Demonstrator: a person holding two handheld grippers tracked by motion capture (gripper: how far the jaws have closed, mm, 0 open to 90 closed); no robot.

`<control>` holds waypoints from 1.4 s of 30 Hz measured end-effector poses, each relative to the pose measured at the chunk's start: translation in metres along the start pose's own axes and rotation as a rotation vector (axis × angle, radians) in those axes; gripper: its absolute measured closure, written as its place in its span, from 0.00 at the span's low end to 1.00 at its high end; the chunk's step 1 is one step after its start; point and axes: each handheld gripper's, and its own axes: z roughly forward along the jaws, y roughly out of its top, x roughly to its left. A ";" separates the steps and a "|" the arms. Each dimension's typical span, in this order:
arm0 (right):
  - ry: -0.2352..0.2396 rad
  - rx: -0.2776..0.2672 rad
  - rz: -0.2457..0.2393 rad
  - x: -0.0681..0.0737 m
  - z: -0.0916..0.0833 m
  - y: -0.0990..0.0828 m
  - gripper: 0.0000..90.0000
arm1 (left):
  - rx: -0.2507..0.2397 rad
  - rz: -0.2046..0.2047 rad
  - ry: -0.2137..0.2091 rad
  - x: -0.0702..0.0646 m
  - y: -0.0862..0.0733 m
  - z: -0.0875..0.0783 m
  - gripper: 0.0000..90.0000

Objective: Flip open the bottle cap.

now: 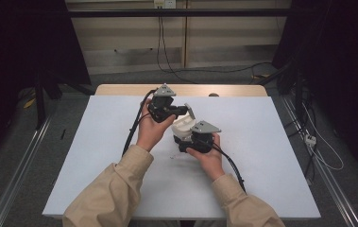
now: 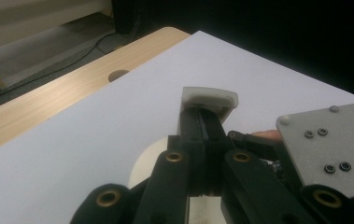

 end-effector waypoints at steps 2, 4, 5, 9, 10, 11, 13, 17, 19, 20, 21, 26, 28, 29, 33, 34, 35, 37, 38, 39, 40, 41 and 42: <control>0.000 0.000 -0.001 0.000 0.000 0.000 0.21 | 0.004 0.000 -0.001 0.000 0.001 0.001 1.00; -0.001 0.000 0.000 0.000 0.000 0.000 0.21 | 0.000 0.000 -0.002 0.000 0.002 0.002 1.00; 0.000 0.000 0.000 0.000 0.000 0.000 0.21 | 0.002 0.000 -0.001 0.000 0.003 0.002 1.00; 0.001 0.001 0.002 0.000 0.000 0.000 0.21 | 0.005 0.000 -0.006 0.001 0.005 0.004 1.00; 0.001 0.001 0.001 0.000 0.000 0.000 0.21 | 0.003 0.000 -0.007 0.001 0.005 0.004 1.00; 0.000 0.001 0.000 0.000 0.000 0.000 0.21 | 0.000 0.001 -0.005 0.000 0.006 0.005 1.00; 0.001 0.001 0.001 0.000 0.000 0.000 0.21 | 0.008 0.003 -0.005 0.000 0.007 0.005 1.00; 0.001 0.002 0.004 0.000 0.000 0.000 0.21 | 0.003 -0.006 -0.013 0.001 0.007 0.007 1.00; 0.000 0.002 -0.001 0.000 0.000 0.000 0.21 | 0.002 -0.004 -0.014 0.001 0.008 0.007 1.00; 0.001 0.002 -0.001 0.000 0.000 0.000 0.21 | 0.004 -0.002 -0.013 0.001 0.008 0.008 1.00; 0.000 0.002 0.002 0.000 0.000 0.000 0.21 | 0.001 -0.002 -0.012 0.001 0.009 0.009 1.00; 0.001 0.002 0.003 0.000 0.000 0.000 0.21 | 0.006 0.003 -0.012 0.000 0.011 0.011 1.00; 0.002 0.002 0.004 0.000 0.000 0.000 0.21 | 0.010 0.006 -0.009 0.000 0.011 0.011 1.00; 0.002 0.002 0.004 0.000 0.000 0.000 0.21 | 0.011 0.005 -0.011 0.000 0.012 0.011 1.00; 0.002 0.002 0.005 0.000 0.000 0.000 0.21 | 0.010 0.002 -0.018 0.001 0.012 0.013 1.00; 0.002 0.002 0.005 0.000 0.000 0.000 0.21 | 0.013 0.002 -0.018 0.001 0.012 0.013 1.00; 0.002 0.002 0.005 0.000 0.000 0.000 0.21 | 0.013 0.001 -0.018 0.001 0.012 0.014 1.00; 0.002 0.002 0.005 0.000 0.000 0.000 0.21 | 0.006 0.000 -0.019 0.001 0.011 0.016 1.00; 0.002 0.002 0.005 0.000 0.000 0.000 0.21 | 0.004 0.000 -0.019 0.001 0.011 0.016 1.00; 0.002 0.002 0.005 0.000 0.000 0.000 0.21 | 0.004 -0.001 -0.020 0.001 0.011 0.017 1.00; 0.002 0.002 0.005 0.000 0.000 0.000 0.21 | 0.008 0.000 -0.022 0.002 0.011 0.017 1.00; 0.002 0.002 0.005 0.000 0.000 0.000 0.21 | 0.005 -0.003 -0.023 0.002 0.011 0.017 1.00; 0.002 0.002 0.005 -0.001 0.000 0.000 0.21 | 0.004 -0.003 -0.023 0.002 0.011 0.017 1.00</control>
